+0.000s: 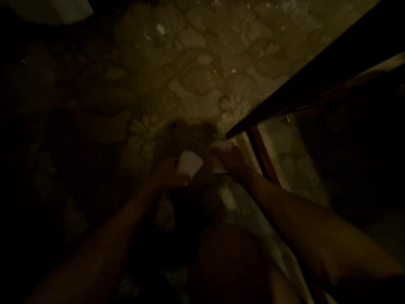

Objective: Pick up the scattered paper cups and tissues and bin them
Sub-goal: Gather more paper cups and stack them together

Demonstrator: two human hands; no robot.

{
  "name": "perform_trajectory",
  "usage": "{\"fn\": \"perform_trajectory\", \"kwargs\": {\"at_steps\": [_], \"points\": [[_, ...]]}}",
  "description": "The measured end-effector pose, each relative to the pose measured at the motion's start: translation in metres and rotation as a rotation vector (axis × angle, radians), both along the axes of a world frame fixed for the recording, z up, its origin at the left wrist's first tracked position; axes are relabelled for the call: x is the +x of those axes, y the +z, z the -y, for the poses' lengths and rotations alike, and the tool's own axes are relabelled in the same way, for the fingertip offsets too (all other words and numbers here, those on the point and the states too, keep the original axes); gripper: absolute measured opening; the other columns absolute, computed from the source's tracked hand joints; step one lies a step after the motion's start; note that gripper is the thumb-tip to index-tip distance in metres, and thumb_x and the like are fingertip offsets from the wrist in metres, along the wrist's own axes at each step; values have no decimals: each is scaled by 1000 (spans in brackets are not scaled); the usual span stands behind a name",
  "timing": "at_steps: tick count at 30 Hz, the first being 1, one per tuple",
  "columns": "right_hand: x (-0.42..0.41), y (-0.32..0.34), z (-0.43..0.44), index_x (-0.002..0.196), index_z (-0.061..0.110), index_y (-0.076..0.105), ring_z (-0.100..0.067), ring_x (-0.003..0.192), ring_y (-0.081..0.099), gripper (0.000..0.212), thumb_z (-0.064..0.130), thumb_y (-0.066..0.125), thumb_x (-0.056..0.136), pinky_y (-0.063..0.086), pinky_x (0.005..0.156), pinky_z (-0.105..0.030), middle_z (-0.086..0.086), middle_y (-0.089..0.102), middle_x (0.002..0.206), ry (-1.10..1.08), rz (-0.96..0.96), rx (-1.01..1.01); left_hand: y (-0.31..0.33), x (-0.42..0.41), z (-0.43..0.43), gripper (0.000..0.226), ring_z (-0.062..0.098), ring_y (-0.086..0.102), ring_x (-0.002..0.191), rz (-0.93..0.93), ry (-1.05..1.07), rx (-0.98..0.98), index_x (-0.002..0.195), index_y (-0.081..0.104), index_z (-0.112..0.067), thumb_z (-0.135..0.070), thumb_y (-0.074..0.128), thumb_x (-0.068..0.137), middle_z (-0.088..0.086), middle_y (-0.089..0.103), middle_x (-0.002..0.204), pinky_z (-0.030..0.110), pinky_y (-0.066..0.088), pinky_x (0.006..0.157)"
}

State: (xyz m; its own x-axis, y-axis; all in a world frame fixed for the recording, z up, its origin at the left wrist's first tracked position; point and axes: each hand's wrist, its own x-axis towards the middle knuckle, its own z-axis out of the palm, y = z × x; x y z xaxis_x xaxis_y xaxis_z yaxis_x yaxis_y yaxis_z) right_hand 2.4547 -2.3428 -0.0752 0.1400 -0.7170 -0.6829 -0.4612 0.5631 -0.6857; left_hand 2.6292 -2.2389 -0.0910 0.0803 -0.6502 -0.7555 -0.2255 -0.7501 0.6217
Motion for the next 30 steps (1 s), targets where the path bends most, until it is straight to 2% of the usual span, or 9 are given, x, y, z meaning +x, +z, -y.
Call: {"fn": "perform_trajectory", "kwargs": {"at_steps": [3, 5, 7, 9, 12, 17, 20, 26, 30], "points": [[16, 107, -9, 105, 23, 63, 8, 64, 65, 24, 36, 71, 86, 49, 47, -11, 5, 67, 104, -69, 50, 22, 103, 15, 10, 74, 33, 55, 123, -166, 417, -73, 144, 47, -8, -13, 82, 79, 14, 54, 141, 40, 50, 92], [31, 189, -13, 120, 12, 62, -3, 81, 70, 49, 42, 73, 82, 55, 62, -19, 0, 70, 106, -61, 124, 2, 186, 27, 15, 65, 29, 64, 110, -305, 510, -74, 139, 52, -14, -13, 79, 80, 9, 59, 130, 43, 56, 87], [48, 280, -16, 121, 10, 64, -20, 95, 72, 50, 38, 76, 80, 58, 76, -35, -8, 72, 110, -161, 245, 1, 280, 40, 18, 51, 26, 70, 97, -412, 492, -126, 133, 53, -16, -7, 71, 85, 10, 62, 126, 41, 60, 77], [59, 376, -15, 118, 9, 65, -27, 95, 72, 47, 35, 77, 80, 60, 79, -42, -11, 73, 107, -224, 319, -29, 378, 50, 26, 46, 29, 67, 101, -401, 444, -187, 132, 54, -10, -4, 66, 87, 14, 65, 121, 43, 58, 82], [72, 521, -8, 115, 9, 66, -33, 94, 72, 35, 29, 72, 86, 61, 75, -47, -17, 73, 105, -200, 412, -152, 529, 64, 41, 30, 24, 67, 92, -359, 351, -307, 117, 63, -13, -2, 60, 89, 5, 71, 98, 36, 55, 74], [82, 722, 10, 121, 7, 62, -31, 95, 72, 47, 27, 77, 81, 57, 84, -53, -14, 73, 107, -230, 509, -316, 734, 70, 78, 28, 12, 74, 83, -357, 230, -505, 118, 59, -18, -14, 64, 91, -1, 77, 96, 25, 58, 61], [70, 808, 27, 128, 8, 56, -28, 104, 70, 64, 32, 81, 75, 55, 90, -52, -12, 71, 115, -176, 562, -396, 821, 63, 101, 42, 19, 73, 97, -433, 215, -624, 126, 60, -14, -29, 69, 88, 4, 76, 107, 25, 57, 69], [31, 926, 78, 122, 13, 61, -23, 100, 71, 63, 41, 79, 69, 57, 88, -44, -6, 74, 109, -156, 576, -669, 933, 25, 168, 52, 27, 72, 100, -482, 112, -855, 125, 63, -9, -41, 66, 84, 11, 74, 110, 40, 60, 80], [21, 976, 113, 123, 11, 60, -24, 101, 71, 63, 45, 72, 72, 59, 84, -39, -7, 74, 108, -135, 581, -759, 983, 26, 203, 60, 24, 69, 96, -493, 40, -924, 125, 63, -9, -51, 63, 82, 15, 72, 114, 36, 57, 69]]}}
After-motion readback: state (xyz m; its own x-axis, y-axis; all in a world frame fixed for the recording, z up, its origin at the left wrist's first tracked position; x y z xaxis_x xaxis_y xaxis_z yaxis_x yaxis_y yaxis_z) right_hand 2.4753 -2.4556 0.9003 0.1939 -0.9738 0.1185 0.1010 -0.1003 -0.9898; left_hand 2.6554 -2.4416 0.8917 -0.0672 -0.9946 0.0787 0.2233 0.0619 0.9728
